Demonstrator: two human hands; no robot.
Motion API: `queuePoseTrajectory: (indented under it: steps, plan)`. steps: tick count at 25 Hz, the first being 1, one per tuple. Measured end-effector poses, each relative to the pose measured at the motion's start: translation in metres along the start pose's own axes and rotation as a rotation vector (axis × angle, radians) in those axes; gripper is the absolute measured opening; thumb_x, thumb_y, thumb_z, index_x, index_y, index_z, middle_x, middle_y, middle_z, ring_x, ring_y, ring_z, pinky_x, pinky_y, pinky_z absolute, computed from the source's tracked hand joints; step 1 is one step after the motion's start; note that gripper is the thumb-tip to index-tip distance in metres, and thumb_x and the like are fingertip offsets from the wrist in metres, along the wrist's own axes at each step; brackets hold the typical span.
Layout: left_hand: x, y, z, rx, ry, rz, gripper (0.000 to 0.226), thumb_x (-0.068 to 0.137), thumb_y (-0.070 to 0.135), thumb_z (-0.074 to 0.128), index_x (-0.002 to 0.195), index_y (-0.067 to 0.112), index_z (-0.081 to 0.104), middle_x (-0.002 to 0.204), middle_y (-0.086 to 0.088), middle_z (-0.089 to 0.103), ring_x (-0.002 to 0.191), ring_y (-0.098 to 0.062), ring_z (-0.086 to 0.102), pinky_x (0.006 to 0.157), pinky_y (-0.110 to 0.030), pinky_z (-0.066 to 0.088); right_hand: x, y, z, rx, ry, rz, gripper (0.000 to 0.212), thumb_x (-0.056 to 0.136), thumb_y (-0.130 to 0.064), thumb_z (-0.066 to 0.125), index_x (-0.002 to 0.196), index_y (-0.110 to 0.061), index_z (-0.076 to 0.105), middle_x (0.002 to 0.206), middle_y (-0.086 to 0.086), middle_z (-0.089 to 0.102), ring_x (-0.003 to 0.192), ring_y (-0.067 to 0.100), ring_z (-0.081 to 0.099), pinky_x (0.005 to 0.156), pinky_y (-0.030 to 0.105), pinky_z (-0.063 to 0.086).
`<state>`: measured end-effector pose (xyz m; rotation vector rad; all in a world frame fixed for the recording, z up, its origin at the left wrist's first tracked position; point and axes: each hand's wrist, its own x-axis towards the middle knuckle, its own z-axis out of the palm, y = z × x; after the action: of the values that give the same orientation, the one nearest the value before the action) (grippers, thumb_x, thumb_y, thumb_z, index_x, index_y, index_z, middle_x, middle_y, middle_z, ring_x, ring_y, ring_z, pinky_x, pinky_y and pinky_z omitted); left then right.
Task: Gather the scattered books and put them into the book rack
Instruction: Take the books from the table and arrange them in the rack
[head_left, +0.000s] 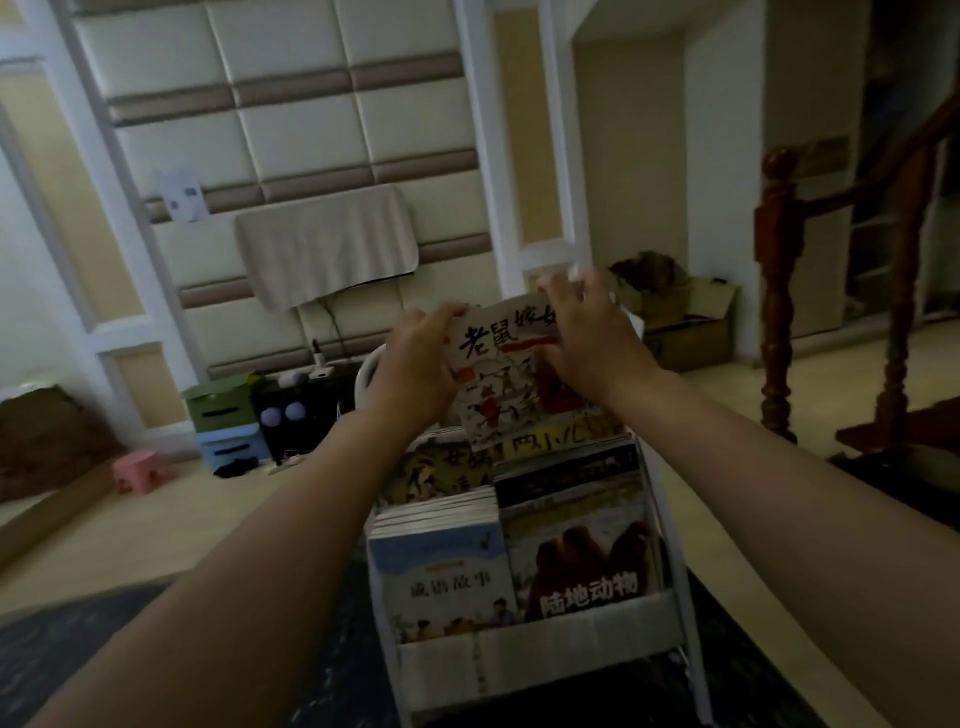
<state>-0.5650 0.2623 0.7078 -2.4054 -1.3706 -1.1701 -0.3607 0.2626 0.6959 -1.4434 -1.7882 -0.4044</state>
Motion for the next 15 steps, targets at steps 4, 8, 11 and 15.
queuePoseTrajectory:
  steps: [4,8,11,15]
  plan:
    - [0.008,0.002,0.049,0.056,-0.069,0.065,0.056,0.087,0.007,0.063,0.141,0.011,0.046,0.13,-0.015,0.05,0.116,-0.032,0.049,0.095,-0.036,0.041,-0.007,0.048,0.021,-0.068,-0.044,0.019,0.057,0.085,-0.009,0.071,0.133,-0.007,0.039,0.128,0.022,0.037,0.101,0.042,0.055,0.079,0.052,0.055]
    - [0.01,-0.014,0.083,0.124,-0.132,0.044,0.05,0.088,0.008,0.062,0.136,0.006,0.049,0.125,-0.014,0.053,0.113,-0.03,0.053,0.094,-0.036,0.046,-0.017,0.069,0.05,-0.276,0.008,-0.052,0.033,0.087,-0.01,0.067,0.116,-0.003,0.052,0.116,0.021,0.05,0.101,0.038,0.053,0.072,0.045,0.048]
    - [0.0,-0.03,0.1,0.147,-0.199,0.044,0.043,0.091,0.013,0.062,0.132,0.01,0.051,0.119,-0.008,0.055,0.106,-0.024,0.056,0.087,-0.028,0.046,-0.022,0.075,0.063,-0.41,-0.089,-0.117,0.032,0.089,-0.019,0.066,0.117,-0.009,0.054,0.115,0.014,0.059,0.105,0.034,0.056,0.083,0.045,0.046]
    - [-0.013,-0.047,0.11,0.146,-0.255,0.004,0.042,0.085,0.024,0.072,0.125,0.018,0.06,0.118,-0.001,0.056,0.105,-0.02,0.056,0.09,-0.037,0.052,-0.026,0.077,0.072,-0.515,-0.214,-0.16,0.036,0.087,-0.022,0.067,0.121,-0.015,0.056,0.123,0.008,0.061,0.115,0.03,0.056,0.096,0.046,0.039]
